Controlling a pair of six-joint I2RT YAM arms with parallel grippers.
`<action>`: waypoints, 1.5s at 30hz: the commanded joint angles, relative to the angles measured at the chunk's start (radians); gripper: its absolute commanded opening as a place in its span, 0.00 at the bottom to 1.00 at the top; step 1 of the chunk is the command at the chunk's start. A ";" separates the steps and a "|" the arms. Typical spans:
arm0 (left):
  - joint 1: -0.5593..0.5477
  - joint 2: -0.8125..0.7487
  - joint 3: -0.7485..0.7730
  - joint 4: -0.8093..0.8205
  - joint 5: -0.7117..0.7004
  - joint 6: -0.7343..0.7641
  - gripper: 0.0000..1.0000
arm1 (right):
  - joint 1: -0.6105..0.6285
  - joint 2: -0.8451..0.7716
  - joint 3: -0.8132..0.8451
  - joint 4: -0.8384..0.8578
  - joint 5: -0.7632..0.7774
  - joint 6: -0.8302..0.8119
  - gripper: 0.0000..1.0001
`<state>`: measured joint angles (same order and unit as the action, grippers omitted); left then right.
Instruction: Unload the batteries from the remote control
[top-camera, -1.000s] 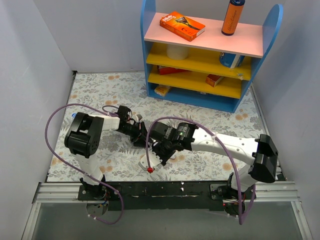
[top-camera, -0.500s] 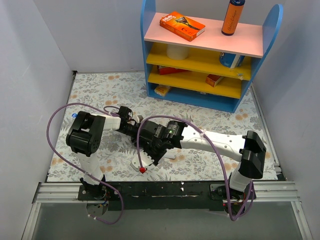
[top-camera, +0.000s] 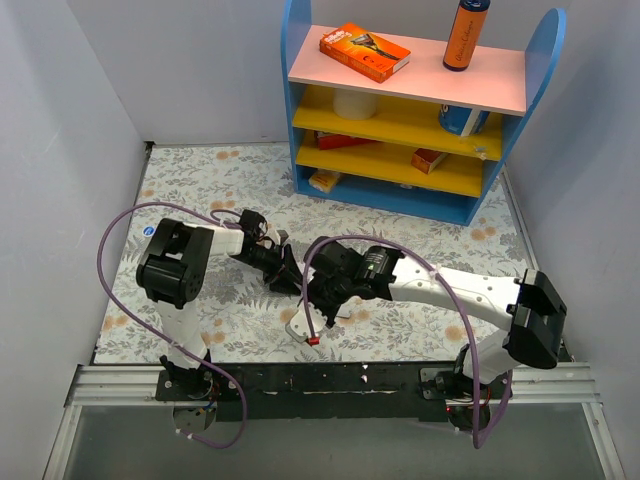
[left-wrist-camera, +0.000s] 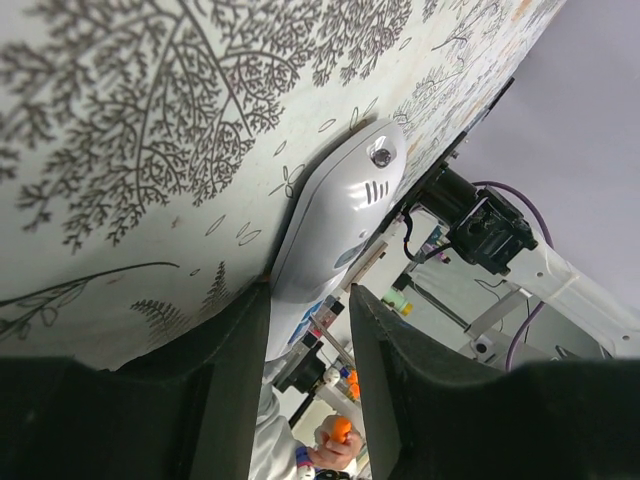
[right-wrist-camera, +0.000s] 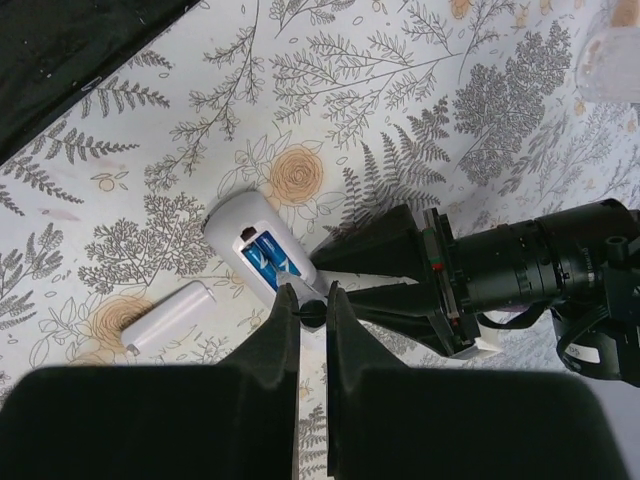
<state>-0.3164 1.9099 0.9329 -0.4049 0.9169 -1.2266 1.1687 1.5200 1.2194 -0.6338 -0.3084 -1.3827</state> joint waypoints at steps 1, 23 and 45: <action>-0.012 0.035 0.023 0.002 -0.105 0.033 0.38 | -0.096 0.025 -0.098 0.118 0.170 -0.139 0.01; -0.020 0.132 0.116 -0.029 -0.115 0.050 0.36 | -0.156 -0.012 -0.256 0.275 0.066 -0.148 0.01; -0.026 0.172 0.106 -0.052 -0.188 0.052 0.32 | -0.159 -0.238 -0.486 0.359 0.106 -0.013 0.01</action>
<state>-0.3183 2.0029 1.0645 -0.5148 0.9020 -1.1816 1.0252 1.2469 0.8249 -0.2523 -0.3573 -1.3899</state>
